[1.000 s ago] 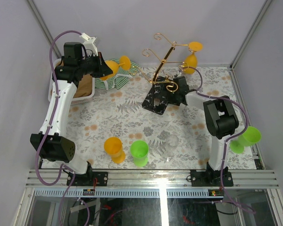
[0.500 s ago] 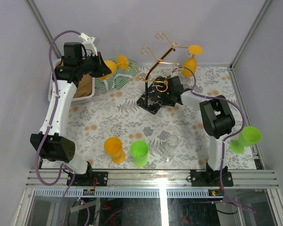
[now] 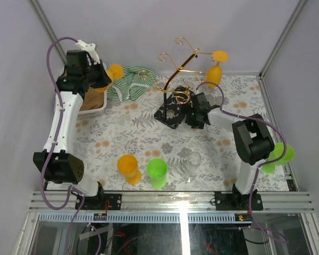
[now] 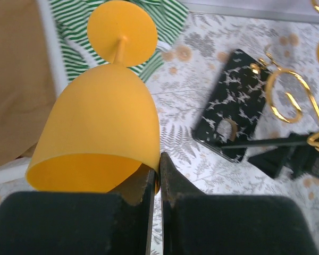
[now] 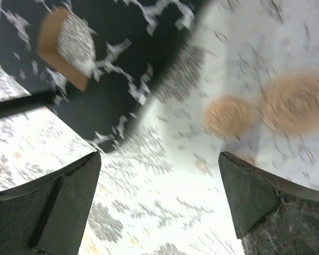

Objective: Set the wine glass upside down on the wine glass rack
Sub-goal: Move the wine rack to the center of the board, then turn the wine glass upside down at the wine rack.

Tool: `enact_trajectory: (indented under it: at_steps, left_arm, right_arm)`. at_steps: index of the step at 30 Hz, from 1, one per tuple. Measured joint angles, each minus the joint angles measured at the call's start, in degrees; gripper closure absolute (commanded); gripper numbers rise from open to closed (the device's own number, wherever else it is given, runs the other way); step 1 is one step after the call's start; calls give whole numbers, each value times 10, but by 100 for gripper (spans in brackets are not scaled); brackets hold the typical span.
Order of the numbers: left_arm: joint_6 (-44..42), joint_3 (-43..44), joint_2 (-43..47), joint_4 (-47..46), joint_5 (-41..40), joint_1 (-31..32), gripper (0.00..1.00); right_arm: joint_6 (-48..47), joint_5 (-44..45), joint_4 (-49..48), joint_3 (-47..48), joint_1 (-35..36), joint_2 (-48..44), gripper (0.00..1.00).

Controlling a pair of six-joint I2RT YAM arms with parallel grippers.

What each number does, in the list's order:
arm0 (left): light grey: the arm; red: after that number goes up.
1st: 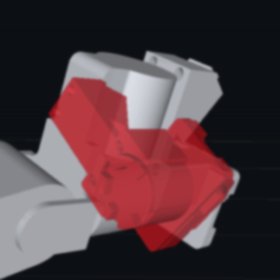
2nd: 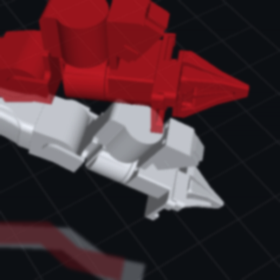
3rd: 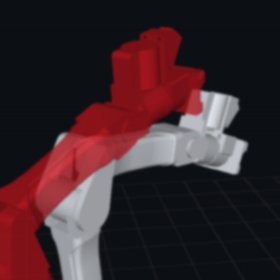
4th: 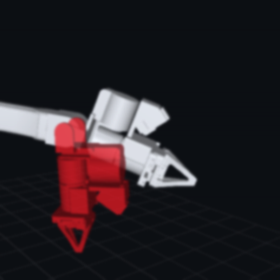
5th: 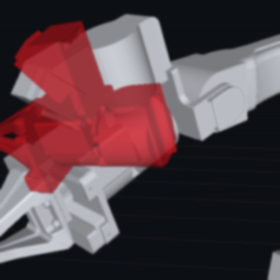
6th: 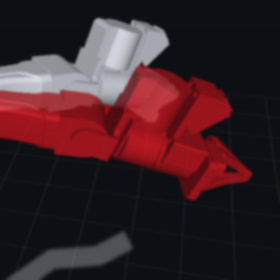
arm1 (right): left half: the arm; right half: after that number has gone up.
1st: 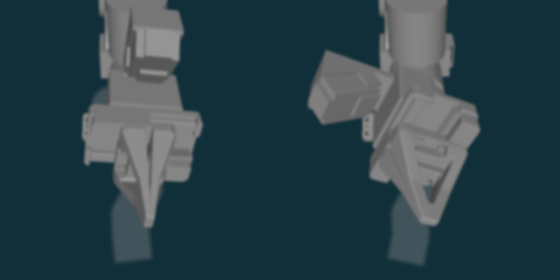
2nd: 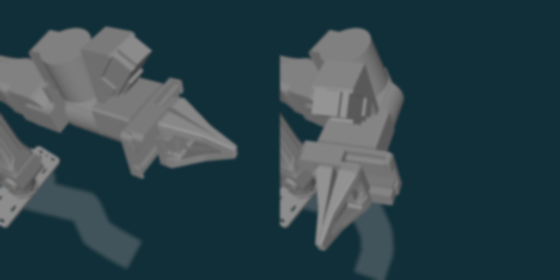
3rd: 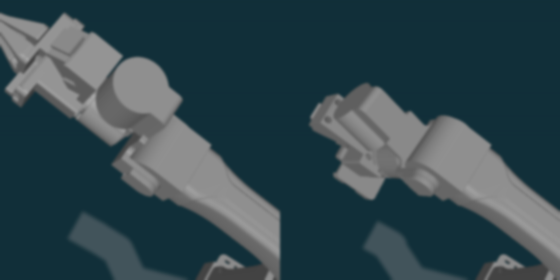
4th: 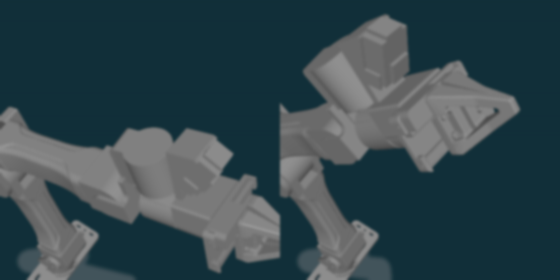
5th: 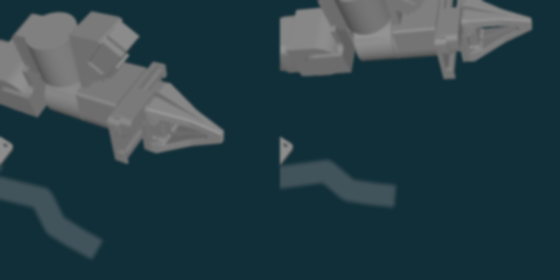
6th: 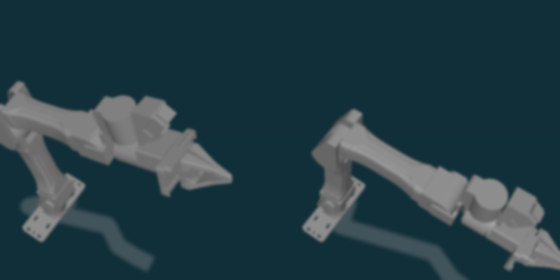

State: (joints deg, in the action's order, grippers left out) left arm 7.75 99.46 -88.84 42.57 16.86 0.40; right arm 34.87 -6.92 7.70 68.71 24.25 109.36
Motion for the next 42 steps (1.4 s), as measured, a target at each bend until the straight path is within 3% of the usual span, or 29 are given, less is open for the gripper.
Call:
enact_trajectory:
  at_steps: [6, 14, 22, 26, 29, 34, 37, 42]
  left_arm:
    - [14, -8, 4, -5, -38, -24, 100]
    - [14, -9, 54, -72, -13, -24, 100]
    - [31, -59, 154, -237, 49, -24, 100]
    - [79, -87, 185, -357, 84, -24, 100]
    - [155, -143, 197, -491, 123, -24, 100]
    - [291, -189, 152, -674, 170, -10, 100]
    - [350, -190, 106, -761, 186, 19, 100]
    - [414, -185, 61, -862, 202, 77, 100]
  right_arm:
    - [-17, 43, 67, -76, -9, -84, 1]
    - [-50, 166, 167, -99, -20, -266, 1]
    - [-89, 269, 260, -33, -55, -365, 1]
    - [-113, 268, 258, -3, -63, -394, 1]
    - [-123, 224, 210, 14, -64, -410, 0]
    - [-120, 110, 48, 16, -64, -423, 0]
    - [-93, 19, -97, 16, -64, -414, 1]
    - [-53, -53, -240, 16, -52, -381, 1]
